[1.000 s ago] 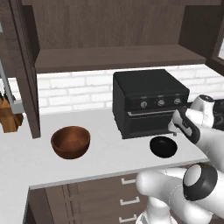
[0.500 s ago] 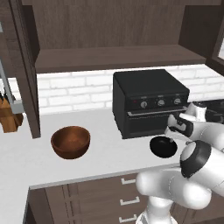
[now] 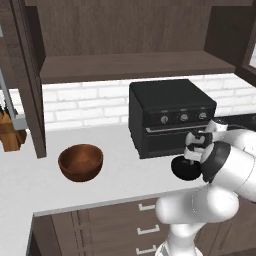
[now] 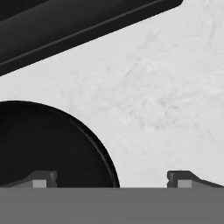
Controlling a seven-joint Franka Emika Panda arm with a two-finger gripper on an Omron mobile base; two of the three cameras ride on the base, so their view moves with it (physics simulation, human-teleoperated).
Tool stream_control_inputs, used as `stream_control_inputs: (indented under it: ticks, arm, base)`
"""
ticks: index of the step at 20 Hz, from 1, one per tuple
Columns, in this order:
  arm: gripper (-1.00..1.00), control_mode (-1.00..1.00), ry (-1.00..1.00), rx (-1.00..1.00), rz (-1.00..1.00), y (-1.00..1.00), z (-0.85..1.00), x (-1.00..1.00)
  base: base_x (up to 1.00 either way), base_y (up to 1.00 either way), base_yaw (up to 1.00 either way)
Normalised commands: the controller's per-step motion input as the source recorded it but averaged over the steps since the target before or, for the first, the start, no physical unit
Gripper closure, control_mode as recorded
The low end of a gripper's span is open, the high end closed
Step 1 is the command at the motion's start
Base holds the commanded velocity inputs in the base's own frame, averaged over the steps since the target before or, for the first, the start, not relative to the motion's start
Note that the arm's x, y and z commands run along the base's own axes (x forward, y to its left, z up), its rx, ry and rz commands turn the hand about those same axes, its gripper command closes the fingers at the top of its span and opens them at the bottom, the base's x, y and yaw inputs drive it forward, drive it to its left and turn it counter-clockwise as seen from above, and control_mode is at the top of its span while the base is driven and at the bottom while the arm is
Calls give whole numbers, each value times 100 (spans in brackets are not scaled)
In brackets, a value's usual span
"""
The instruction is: Pick up the bowls on the counter and stack them on top of one another in the open cabinet. Place the smaller bowl on top of the larger bowl.
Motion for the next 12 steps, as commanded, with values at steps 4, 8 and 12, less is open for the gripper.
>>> stream_control_inputs:
  ticks: [4,8,12]
  arm:
    - [-100,-100,4,0,0,0,-28,8]
    - [-100,-100,0,0,0,0,-24,9]
    - [-100,-100,0,0,0,0,-24,8]
  base:
    - [0,0,0]
    - [0,0,0]
    - [0,0,0]
